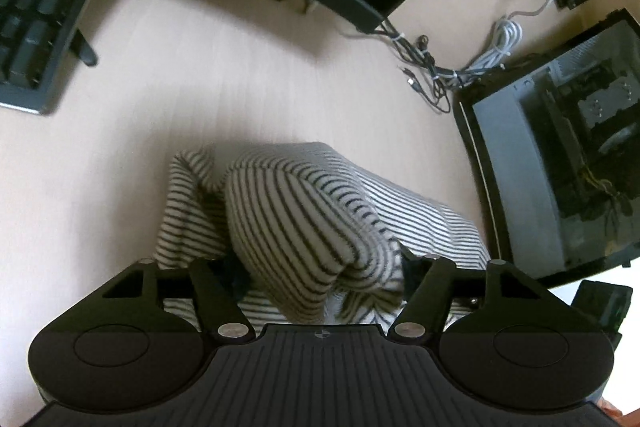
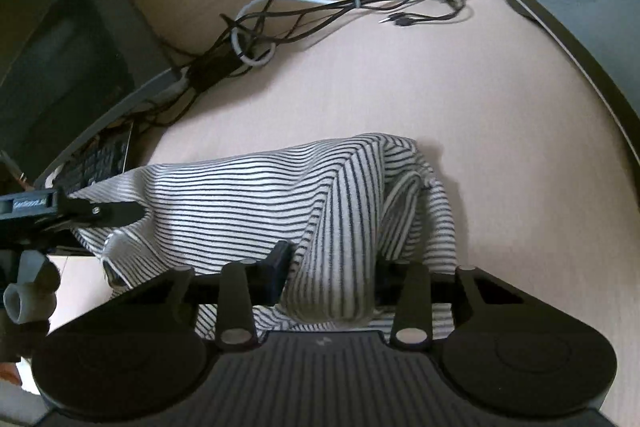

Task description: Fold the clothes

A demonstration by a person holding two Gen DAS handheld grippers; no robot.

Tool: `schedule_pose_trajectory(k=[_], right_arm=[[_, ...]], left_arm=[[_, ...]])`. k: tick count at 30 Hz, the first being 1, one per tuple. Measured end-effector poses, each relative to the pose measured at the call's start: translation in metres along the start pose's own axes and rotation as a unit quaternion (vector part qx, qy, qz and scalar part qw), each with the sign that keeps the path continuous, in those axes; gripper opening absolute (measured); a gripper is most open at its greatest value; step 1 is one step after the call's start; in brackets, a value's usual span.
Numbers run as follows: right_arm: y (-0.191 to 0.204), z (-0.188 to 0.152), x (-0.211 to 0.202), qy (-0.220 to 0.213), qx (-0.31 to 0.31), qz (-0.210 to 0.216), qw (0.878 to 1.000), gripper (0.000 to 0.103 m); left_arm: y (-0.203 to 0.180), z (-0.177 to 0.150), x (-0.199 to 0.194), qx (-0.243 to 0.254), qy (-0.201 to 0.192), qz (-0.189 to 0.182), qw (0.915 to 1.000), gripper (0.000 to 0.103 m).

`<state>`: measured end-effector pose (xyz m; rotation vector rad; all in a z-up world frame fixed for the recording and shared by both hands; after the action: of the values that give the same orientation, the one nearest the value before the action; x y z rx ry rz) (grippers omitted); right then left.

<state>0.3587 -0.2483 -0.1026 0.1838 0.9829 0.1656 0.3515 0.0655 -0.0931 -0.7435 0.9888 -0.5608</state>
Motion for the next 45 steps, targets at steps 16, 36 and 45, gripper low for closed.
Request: schedule_pose_trajectory(k=[16,36,45], right_arm=[[0.009,0.093,-0.011,-0.095,-0.064,0.019,0.993,0.023],[0.006,0.018,-0.043,-0.067,-0.048,-0.044,0.996,0.02],[-0.003,-0.003,-0.044,-0.036,-0.046,-0.074,0.996,0.026]], left_arm=[[-0.051,0.04,0.003,0.116,-0.044,-0.023,0.992,0.035],[-0.063,-0.01,-0.073,0.153,-0.071,-0.062,0.9838,0.084],[-0.063,-0.009,-0.027,0.159,-0.015,-0.074,0.9843,0.096]])
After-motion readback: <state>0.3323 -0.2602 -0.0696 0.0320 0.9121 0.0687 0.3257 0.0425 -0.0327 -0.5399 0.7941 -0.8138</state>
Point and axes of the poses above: each gripper's, at about its wrist camera, not at the fingertips, and x roughly the way its jaws point, y to its left, z to its top, the point moved 4 cm from there along x, roughly the way its jaws point, and after that the axes turned 14 degrees about -z, right-handed, at the moved point
